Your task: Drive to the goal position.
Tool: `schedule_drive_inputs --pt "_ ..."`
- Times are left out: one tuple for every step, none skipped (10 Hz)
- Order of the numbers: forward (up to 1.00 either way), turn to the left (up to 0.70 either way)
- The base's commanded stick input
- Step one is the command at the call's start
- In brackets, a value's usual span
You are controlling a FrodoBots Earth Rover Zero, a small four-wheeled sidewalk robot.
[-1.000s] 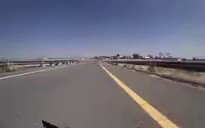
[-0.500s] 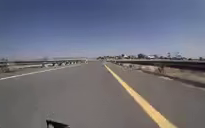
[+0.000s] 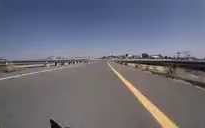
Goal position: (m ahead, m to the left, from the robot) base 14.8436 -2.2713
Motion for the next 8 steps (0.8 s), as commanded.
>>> schedule_drive_inputs --pt "1.00 0.00" --pt "1.00 0.00" --pt "1.00 0.00" --pt "1.00 0.00" --pt "1.00 0.00" --pt "1.00 0.00" --pt "1.00 0.00" --pt "1.00 0.00"
